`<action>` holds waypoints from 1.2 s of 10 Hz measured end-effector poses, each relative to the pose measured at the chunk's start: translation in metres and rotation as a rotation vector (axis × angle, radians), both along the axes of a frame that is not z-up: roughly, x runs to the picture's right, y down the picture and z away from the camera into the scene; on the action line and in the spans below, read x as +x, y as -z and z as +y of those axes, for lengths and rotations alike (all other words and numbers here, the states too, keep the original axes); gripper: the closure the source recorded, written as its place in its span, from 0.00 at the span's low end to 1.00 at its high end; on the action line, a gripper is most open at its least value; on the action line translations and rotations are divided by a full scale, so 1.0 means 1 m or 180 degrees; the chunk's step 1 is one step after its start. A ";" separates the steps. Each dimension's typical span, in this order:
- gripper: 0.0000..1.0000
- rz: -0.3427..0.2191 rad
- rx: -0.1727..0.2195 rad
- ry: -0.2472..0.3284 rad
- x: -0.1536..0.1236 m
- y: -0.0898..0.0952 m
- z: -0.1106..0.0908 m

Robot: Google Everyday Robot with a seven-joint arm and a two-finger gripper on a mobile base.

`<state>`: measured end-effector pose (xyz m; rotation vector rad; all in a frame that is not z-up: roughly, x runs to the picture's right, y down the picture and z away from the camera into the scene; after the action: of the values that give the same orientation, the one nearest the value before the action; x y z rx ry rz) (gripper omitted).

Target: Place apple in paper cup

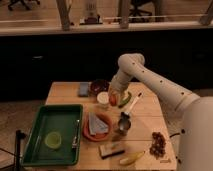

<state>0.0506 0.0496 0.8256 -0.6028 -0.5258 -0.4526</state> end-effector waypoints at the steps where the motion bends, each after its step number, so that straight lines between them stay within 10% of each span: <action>1: 1.00 -0.0027 0.0009 0.0018 -0.003 0.000 0.000; 12: 1.00 -0.0463 0.0258 0.0603 -0.021 0.022 -0.042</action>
<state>0.0294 0.0073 0.8040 -0.5464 -0.5883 -0.6978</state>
